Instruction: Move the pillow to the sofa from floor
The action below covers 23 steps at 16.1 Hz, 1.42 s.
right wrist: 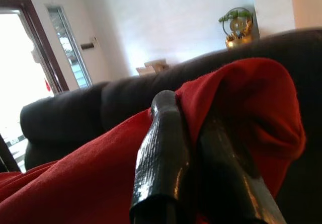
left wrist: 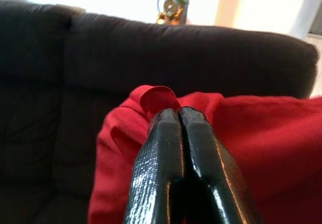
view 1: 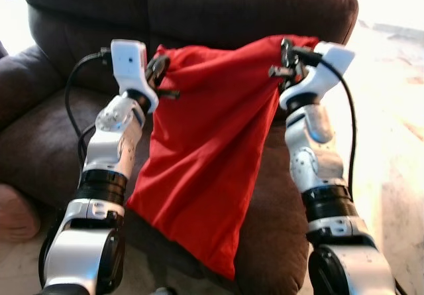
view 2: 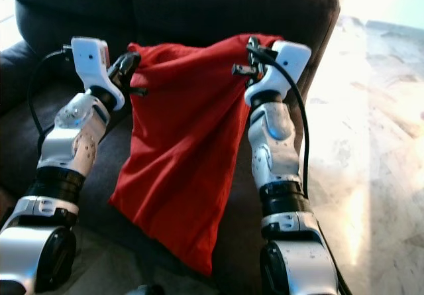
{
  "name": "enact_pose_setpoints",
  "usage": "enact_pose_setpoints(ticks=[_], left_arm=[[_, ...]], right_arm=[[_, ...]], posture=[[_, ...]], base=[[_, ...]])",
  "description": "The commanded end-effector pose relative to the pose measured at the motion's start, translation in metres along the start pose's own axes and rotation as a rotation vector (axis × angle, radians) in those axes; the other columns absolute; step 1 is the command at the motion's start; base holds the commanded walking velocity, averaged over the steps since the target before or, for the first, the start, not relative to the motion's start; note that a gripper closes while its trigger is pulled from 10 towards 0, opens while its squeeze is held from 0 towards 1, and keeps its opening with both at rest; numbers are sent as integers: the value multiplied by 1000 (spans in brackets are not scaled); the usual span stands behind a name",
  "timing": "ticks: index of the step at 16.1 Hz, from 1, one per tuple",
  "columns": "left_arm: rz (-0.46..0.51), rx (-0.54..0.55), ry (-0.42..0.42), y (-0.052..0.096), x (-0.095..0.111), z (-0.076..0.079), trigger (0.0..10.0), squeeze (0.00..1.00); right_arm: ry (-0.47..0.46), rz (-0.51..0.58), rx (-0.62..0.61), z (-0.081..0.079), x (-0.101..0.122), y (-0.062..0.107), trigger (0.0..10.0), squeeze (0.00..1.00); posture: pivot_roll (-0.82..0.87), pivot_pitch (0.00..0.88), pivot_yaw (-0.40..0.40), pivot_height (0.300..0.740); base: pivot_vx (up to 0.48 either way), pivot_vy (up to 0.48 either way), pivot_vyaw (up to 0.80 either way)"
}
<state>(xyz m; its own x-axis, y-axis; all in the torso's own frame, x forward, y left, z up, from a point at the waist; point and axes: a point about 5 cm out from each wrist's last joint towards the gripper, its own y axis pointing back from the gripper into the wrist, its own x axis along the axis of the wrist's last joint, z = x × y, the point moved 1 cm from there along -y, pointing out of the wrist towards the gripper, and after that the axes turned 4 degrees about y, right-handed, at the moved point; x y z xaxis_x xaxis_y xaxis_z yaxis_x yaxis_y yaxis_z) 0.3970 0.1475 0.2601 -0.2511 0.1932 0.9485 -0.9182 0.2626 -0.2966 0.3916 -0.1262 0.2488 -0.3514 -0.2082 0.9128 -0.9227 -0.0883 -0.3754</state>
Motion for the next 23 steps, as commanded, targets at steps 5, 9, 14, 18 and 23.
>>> enact_pose_setpoints(ticks=[5,9,14,18,23], left_arm=[[-63,212,53,10,-18,-39,10000,0],[-82,235,93,12,-27,-43,10000,0],[-88,270,131,14,-38,-43,10000,1000],[-71,256,127,11,-35,-39,10000,1000],[-36,250,75,10,-27,-35,10000,0]], right_arm=[[74,-110,69,-6,-23,-7,10000,0],[78,-155,50,-2,-38,-2,10000,0],[74,-169,52,2,-48,4,10000,24],[64,-159,66,0,-48,4,10000,1000],[92,-141,71,-1,-44,1,10000,110]], posture=[[103,173,-57,740],[103,184,-53,740],[99,173,-42,740],[103,160,-39,740],[105,158,-44,740]], base=[[0,0,0],[0,0,0],[0,0,0],[0,0,0],[0,0,0]])
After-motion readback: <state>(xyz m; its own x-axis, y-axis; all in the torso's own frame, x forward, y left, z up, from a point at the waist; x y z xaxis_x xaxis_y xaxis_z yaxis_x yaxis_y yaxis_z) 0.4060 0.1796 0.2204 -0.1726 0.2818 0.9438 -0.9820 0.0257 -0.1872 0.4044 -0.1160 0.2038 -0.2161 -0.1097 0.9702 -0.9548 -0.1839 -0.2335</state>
